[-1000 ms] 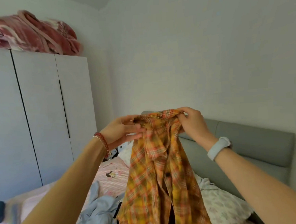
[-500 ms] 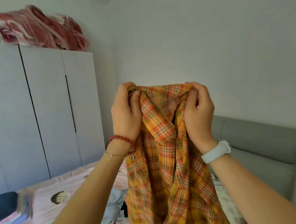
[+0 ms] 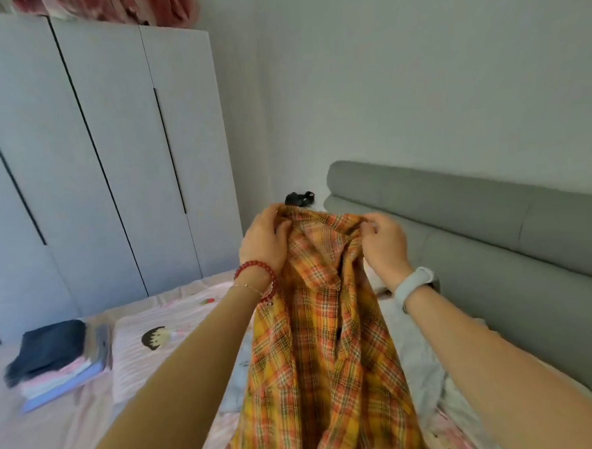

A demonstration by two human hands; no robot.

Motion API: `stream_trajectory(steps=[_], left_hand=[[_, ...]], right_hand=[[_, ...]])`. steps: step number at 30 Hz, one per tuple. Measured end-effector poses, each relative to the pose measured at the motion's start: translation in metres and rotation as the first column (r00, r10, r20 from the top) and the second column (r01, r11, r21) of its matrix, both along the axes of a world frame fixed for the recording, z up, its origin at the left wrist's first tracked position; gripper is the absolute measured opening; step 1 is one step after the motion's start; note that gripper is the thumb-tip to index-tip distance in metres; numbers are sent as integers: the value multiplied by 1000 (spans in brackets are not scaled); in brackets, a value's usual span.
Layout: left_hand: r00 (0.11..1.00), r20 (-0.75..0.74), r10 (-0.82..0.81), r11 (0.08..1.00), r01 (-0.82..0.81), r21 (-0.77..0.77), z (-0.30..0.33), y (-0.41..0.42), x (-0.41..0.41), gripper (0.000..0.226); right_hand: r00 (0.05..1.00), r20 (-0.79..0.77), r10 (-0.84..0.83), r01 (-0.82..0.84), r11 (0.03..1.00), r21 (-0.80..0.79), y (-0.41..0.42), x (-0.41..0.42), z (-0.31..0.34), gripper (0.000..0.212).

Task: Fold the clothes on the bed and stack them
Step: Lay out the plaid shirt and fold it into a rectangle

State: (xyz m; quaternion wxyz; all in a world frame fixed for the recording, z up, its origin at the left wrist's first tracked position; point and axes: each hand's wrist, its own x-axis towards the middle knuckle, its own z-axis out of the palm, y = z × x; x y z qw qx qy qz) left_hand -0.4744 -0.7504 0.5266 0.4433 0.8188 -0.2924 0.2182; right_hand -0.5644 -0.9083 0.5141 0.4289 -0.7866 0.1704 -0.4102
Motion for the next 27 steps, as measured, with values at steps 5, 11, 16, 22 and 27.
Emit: stream_trajectory(steps=[5, 11, 16, 22, 27], left_hand=[[859, -470, 205, 949, -57, 310, -147, -11, 58, 54], [650, -672, 354, 886, -2, 464, -325, 16, 30, 52], [384, -767, 514, 795, 123, 594, -437, 52, -41, 70], [416, -666, 619, 643, 218, 734, -500, 75, -86, 67], [373, -840, 394, 919, -152, 363, -497, 103, -71, 8]], right_hand=[[800, -477, 364, -269, 928, 257, -21, 60, -146, 53], [602, -659, 452, -153, 874, 460, -1, 37, -313, 44], [462, -730, 504, -177, 859, 481, 46, -15, -404, 37], [313, -883, 349, -470, 865, 175, 98, -59, -470, 54], [213, -967, 138, -555, 832, -3, 121, -65, -497, 61]])
